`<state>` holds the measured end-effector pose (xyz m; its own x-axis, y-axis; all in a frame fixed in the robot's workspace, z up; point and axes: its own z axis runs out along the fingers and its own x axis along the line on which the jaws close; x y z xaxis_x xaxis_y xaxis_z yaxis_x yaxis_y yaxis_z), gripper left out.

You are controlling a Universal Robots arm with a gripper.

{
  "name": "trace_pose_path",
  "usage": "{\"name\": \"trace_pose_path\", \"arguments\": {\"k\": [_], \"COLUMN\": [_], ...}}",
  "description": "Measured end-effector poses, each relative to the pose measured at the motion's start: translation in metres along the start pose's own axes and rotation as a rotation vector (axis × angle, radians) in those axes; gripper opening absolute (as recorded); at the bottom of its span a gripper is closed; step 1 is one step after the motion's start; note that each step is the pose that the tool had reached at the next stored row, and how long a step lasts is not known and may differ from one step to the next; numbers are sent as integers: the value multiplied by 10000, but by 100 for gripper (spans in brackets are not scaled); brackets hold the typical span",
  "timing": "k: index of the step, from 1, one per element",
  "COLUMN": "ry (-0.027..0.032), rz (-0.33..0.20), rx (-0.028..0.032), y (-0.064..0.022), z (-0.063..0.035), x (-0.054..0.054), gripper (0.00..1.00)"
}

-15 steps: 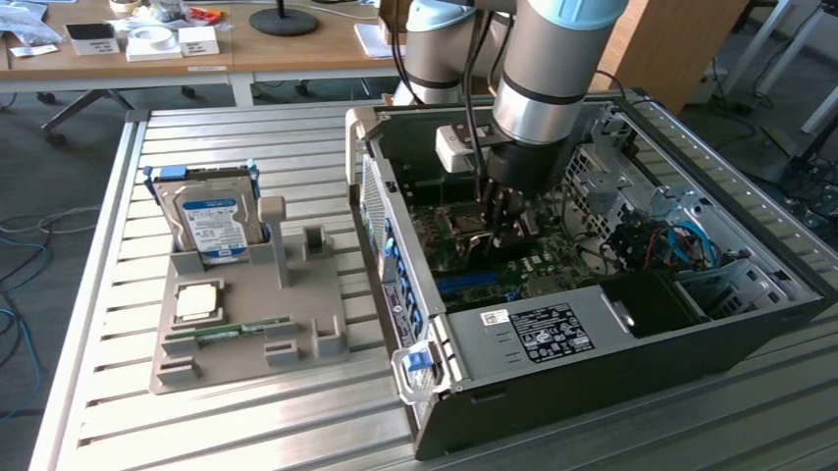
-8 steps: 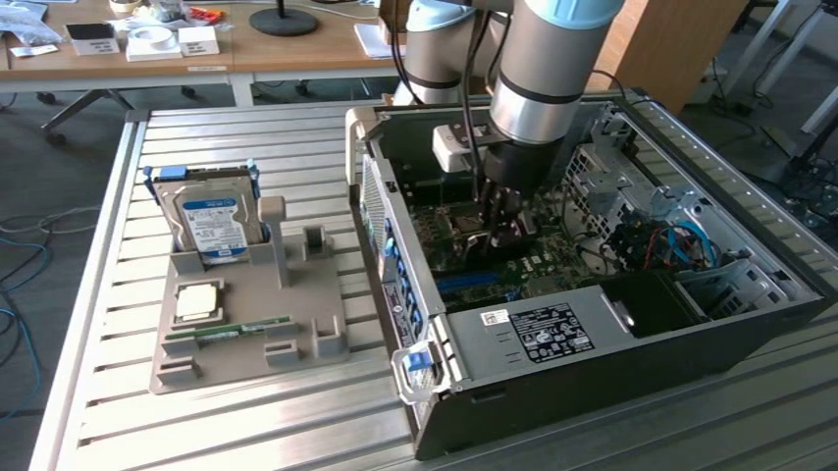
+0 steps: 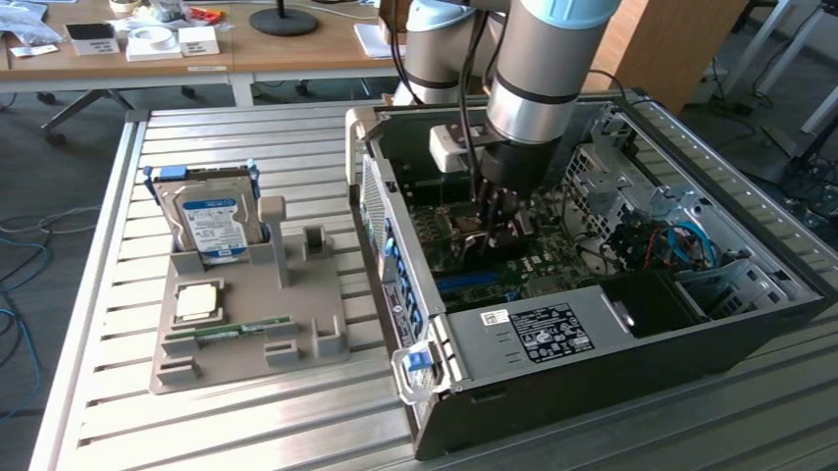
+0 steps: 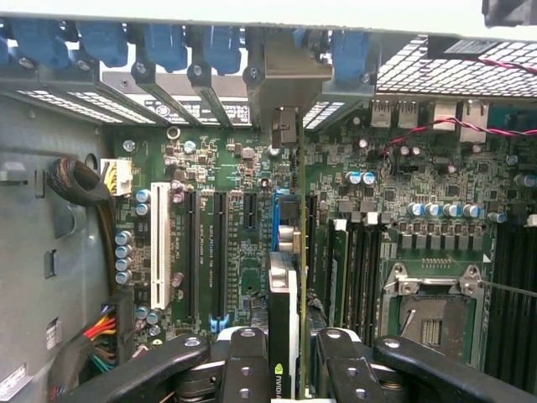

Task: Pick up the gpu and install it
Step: 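Insert the gpu into the slot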

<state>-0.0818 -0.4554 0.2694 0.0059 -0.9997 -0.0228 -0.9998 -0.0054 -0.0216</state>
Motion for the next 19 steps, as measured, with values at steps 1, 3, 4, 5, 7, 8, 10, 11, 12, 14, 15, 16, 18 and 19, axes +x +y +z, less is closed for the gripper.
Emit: {"name": "trace_pose_path", "arguments": {"k": [1,3,4,5,7,8,10,11,12,14,15,16,18,19], "ry": [0,1,0,0,3,3,1,1,1,-3,-1,1,1,2], "rz": [-1,-2,-1,0,-1,-1,0,-1,0,0,0,0,0,-1], "rx": [0,0,0,0,-1,-2,0,-1,0,2,1,0,0,0], "y": [1,1,2,4,6,6,6,6,6,6,7,7,7,7], "z": [0,2,7,14,21,21,22,22,22,29,32,31,32,31], "x": [0,1,1,1,1,1,1,1,1,0,1,1,1,1], "gripper": [27,27,27,27,27,27,27,27,27,27,27,27,27,27]}}
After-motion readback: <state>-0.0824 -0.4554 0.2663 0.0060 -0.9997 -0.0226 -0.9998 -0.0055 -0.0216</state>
